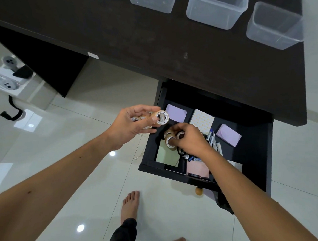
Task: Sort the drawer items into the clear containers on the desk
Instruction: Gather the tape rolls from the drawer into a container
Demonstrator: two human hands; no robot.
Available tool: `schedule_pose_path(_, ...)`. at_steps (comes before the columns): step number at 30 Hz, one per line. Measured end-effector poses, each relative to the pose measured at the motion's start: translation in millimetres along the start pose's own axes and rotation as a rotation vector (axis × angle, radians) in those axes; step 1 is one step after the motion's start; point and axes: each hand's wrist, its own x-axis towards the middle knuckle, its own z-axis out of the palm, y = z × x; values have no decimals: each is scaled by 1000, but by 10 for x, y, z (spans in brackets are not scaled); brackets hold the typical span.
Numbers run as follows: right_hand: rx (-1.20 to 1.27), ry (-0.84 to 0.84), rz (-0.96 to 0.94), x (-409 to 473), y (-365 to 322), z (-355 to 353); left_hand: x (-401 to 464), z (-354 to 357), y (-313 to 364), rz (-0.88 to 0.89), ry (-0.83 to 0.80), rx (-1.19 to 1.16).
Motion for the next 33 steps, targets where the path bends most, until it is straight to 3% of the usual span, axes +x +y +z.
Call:
schedule_pose_path(16, 247, 96, -75, -188, -432, -492, 66, -56, 270, 19, -14, -14)
schedule_pose_path(33, 438, 150, -173, 850, -2155, -1175, 760, -1170, 1639, 139, 123, -28)
